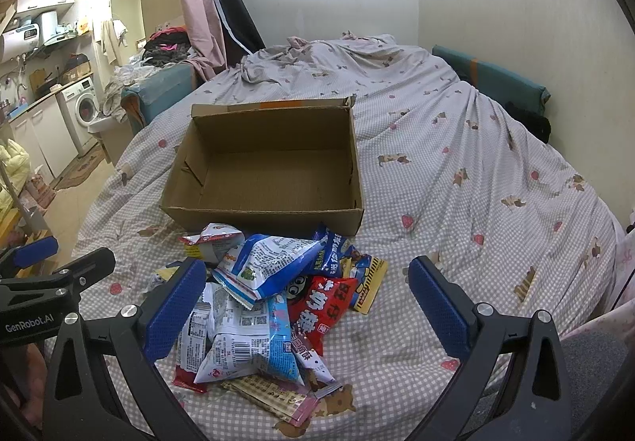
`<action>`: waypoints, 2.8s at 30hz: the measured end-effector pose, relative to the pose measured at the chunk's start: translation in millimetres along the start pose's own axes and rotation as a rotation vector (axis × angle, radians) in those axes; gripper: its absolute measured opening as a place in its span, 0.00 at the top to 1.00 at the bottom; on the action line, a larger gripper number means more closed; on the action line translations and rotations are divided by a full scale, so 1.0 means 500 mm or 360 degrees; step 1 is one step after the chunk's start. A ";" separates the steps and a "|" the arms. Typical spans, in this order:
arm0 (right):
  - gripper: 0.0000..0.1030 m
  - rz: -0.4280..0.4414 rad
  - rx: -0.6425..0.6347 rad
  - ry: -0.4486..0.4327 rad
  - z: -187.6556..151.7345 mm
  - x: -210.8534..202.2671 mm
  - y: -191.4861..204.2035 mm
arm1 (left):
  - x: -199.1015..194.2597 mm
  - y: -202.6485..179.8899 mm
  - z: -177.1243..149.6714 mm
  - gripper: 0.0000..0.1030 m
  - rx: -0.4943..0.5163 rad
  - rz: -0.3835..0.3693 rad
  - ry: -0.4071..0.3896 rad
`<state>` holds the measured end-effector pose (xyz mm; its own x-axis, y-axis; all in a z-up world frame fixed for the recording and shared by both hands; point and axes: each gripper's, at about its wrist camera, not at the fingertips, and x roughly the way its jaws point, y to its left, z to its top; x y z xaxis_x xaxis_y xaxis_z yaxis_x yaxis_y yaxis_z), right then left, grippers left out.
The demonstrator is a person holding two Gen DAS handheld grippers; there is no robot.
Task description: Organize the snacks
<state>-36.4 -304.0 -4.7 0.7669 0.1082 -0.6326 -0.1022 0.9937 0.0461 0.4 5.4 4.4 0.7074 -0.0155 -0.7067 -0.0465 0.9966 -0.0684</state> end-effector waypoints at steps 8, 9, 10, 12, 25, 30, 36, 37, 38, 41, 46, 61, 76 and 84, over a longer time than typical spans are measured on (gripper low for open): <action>0.00 -0.0003 -0.0002 0.0004 -0.001 0.001 -0.003 | 0.004 -0.006 -0.001 0.00 -0.0004 0.0005 -0.0004; 0.00 -0.0003 -0.0002 0.0004 -0.001 0.001 -0.002 | 0.004 -0.006 -0.001 0.00 -0.0003 0.0005 -0.0003; 0.00 -0.0004 -0.0003 0.0004 -0.001 0.001 -0.002 | 0.004 -0.006 -0.001 0.00 -0.0002 0.0006 -0.0004; 0.00 -0.0006 0.0000 0.0004 -0.003 0.002 0.000 | 0.004 -0.007 -0.001 0.00 0.0000 0.0008 -0.0006; 0.00 -0.0012 0.0000 0.0006 -0.006 0.007 -0.008 | 0.004 -0.005 -0.002 0.00 -0.0008 0.0020 -0.0015; 0.00 -0.0016 -0.0002 0.0012 -0.006 0.008 -0.007 | 0.004 -0.006 -0.003 0.00 -0.0006 0.0018 -0.0019; 0.00 -0.0014 0.0001 0.0014 -0.006 0.008 -0.007 | 0.004 -0.007 -0.002 0.00 -0.0008 0.0017 -0.0016; 0.00 -0.0017 0.0000 0.0015 -0.006 0.008 -0.007 | 0.004 -0.006 -0.003 0.00 -0.0007 0.0017 -0.0016; 0.00 -0.0016 -0.0001 0.0016 -0.006 0.008 -0.007 | 0.004 -0.006 -0.003 0.00 -0.0007 0.0017 -0.0017; 0.00 -0.0017 -0.0004 0.0026 -0.009 0.012 -0.005 | 0.004 -0.006 -0.003 0.00 -0.0004 0.0019 -0.0016; 0.00 -0.0017 -0.0010 0.0032 -0.011 0.014 -0.001 | 0.004 -0.006 -0.002 0.00 -0.0008 0.0020 -0.0017; 0.00 -0.0005 0.0001 0.0065 -0.011 0.017 0.000 | 0.013 0.000 -0.005 0.00 -0.0003 0.0012 0.0045; 0.00 0.0319 0.0350 0.0625 0.009 0.127 -0.098 | 0.183 0.028 -0.011 0.23 -0.0119 -0.0044 0.0740; 0.00 0.0270 0.0355 0.0700 -0.030 0.157 -0.104 | 0.231 -0.062 -0.068 0.46 0.0008 -0.0161 0.0918</action>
<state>19.6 -347.7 -68.2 0.4077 0.2933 -0.8647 -0.0278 0.9506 0.3093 59.9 -29.8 -99.1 0.2096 -0.1511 -0.9660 0.0056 0.9882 -0.1534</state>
